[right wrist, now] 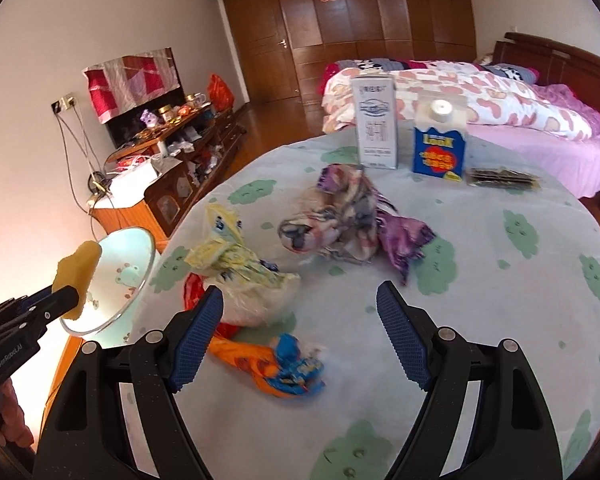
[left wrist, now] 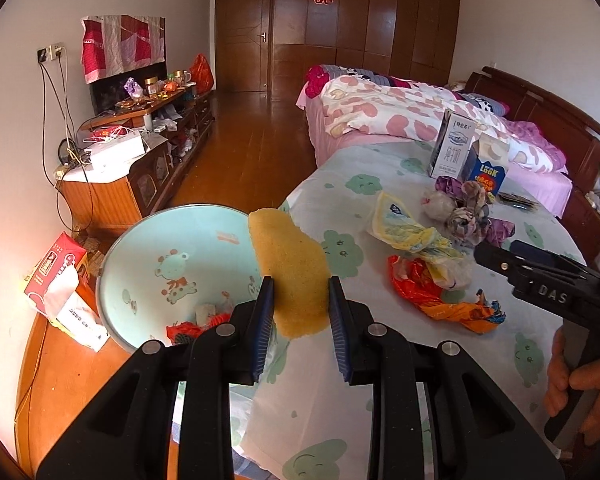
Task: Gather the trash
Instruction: 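Grasp the yellow sponge with the left tool and lift it toward the bin, then hold the sponge over the bin with the left tool while the right tool grasps the white plastic bag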
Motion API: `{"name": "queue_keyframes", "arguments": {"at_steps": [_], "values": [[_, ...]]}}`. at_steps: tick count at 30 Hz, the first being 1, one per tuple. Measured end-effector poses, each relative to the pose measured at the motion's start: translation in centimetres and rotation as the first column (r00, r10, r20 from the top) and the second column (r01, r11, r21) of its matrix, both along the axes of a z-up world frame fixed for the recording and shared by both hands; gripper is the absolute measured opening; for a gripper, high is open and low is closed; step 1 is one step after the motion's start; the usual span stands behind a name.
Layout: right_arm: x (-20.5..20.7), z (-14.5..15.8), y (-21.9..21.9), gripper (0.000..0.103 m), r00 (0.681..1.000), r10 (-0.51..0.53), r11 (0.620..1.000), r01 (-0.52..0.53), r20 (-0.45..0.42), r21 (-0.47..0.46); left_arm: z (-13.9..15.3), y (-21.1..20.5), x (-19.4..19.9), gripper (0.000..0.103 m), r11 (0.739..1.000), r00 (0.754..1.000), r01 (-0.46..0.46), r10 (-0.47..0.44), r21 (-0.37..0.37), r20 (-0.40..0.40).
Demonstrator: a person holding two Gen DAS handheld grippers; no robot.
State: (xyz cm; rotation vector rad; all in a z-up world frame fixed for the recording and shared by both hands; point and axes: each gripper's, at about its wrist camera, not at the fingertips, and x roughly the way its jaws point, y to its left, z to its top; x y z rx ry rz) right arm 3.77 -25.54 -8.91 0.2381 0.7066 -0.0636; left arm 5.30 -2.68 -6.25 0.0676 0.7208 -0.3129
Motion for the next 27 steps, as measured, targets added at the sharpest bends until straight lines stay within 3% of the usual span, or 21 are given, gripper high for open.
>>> {"name": "queue_keyframes", "arguments": {"at_steps": [3,6,9,10,13,21,27], "values": [[3.1,-0.4,1.0,0.078,0.995,0.089,0.995,-0.086,-0.044,0.055,0.1,1.1,0.7,0.027,1.000,1.000,-0.025,0.025,-0.016,-0.004],[5.9,-1.6,2.1,0.077,0.988,0.120,0.993,-0.117,-0.101,0.033,-0.1,1.9,1.2,0.027,0.999,0.999,-0.045,0.045,-0.027,-0.011],[7.7,-3.2,2.4,0.065,0.978,0.114,0.993,-0.110,-0.175,0.034,-0.4,2.5,1.4,0.027,0.998,0.998,-0.058,0.057,-0.036,-0.024],[7.8,-3.4,2.4,0.047,0.975,0.123,0.992,-0.115,-0.186,0.057,-0.6,2.6,1.5,0.027,0.997,0.998,-0.062,0.060,-0.039,-0.028],[7.3,-3.7,1.9,0.034,0.976,0.117,0.988,-0.097,-0.181,0.119,-0.7,2.8,1.4,0.027,0.997,0.998,-0.064,0.063,-0.045,-0.030],[3.1,-1.8,1.5,0.031,0.994,0.072,0.993,-0.065,-0.077,0.096,0.0,2.9,0.5,0.027,0.997,0.998,-0.057,0.056,-0.054,-0.013],[1.6,-1.6,0.2,0.032,0.995,0.054,0.993,-0.045,-0.082,0.108,0.2,3.1,0.0,0.027,0.997,0.998,-0.056,0.056,-0.057,-0.009]]}}
